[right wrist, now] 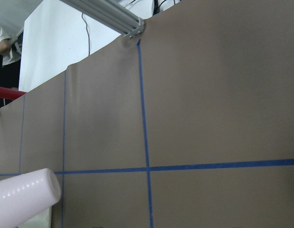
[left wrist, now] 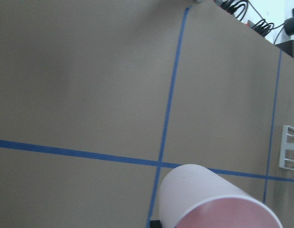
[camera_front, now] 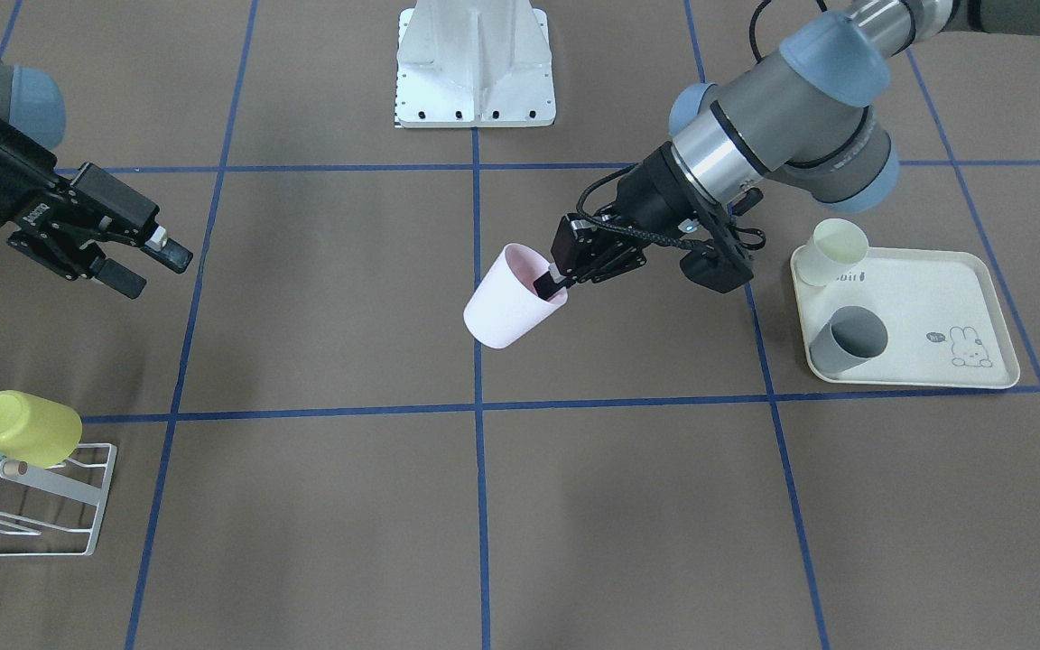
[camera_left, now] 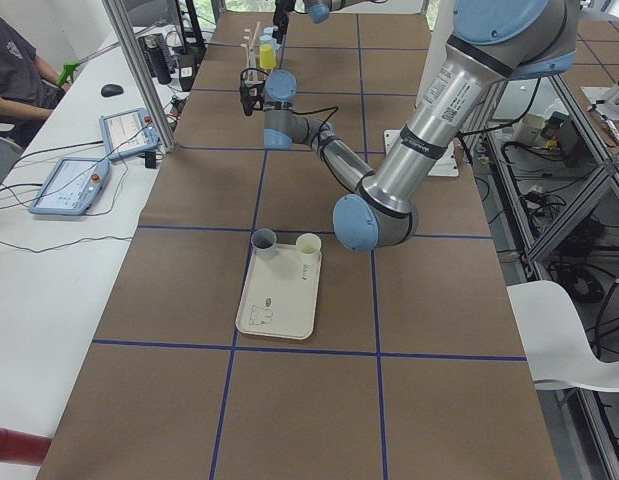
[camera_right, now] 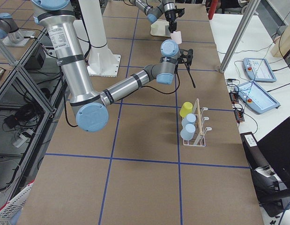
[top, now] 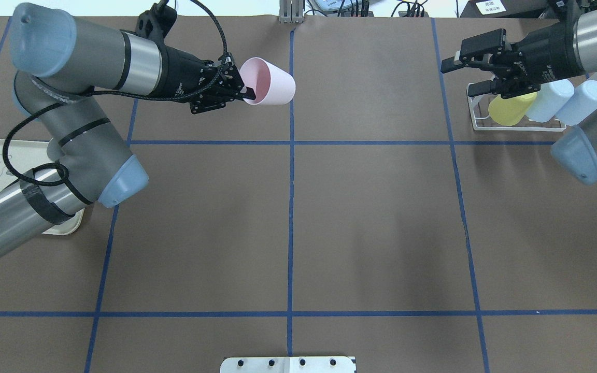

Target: Transfer IKEA cup to right arm and place on rack

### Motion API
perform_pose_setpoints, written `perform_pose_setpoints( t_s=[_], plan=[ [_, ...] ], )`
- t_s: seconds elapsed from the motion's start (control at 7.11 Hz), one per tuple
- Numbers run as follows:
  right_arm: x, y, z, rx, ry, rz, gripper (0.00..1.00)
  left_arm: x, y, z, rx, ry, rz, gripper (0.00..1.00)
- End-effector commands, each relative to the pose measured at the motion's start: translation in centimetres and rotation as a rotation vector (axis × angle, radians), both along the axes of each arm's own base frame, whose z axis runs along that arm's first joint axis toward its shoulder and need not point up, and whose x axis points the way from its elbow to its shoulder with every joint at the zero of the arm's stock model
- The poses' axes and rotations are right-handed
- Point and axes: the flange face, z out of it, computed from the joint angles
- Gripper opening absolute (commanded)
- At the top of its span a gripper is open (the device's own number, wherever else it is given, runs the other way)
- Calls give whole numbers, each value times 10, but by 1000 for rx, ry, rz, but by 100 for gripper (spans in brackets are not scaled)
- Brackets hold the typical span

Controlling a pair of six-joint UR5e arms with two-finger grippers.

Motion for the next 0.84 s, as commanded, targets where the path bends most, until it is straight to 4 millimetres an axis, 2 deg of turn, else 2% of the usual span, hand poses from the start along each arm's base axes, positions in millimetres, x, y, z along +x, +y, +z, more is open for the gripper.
perform_pose_setpoints(
  t_s=[0.0, 0.14, 0.28, 0.42, 0.56, 0.7],
  plan=[
    [-20, 9, -43, 8, -62, -68, 99, 21, 28, -12, -31, 202, -34, 0],
    [-25, 14, -46, -51, -126, -60, 99, 24, 33, -14, -35, 229, -30, 0],
    [-24, 17, -45, -36, -178, -54, 99, 29, 44, -24, -49, 306, -29, 0],
    [-22, 24, -57, -62, -252, -53, 99, 39, 64, -32, -59, 400, -22, 0],
    [-26, 36, -65, -102, -363, -45, 98, 33, 74, -35, -96, 509, 18, 0],
    [-48, 56, -72, -156, -510, -47, 98, 30, 77, -31, -123, 574, 52, 0]
  ],
)
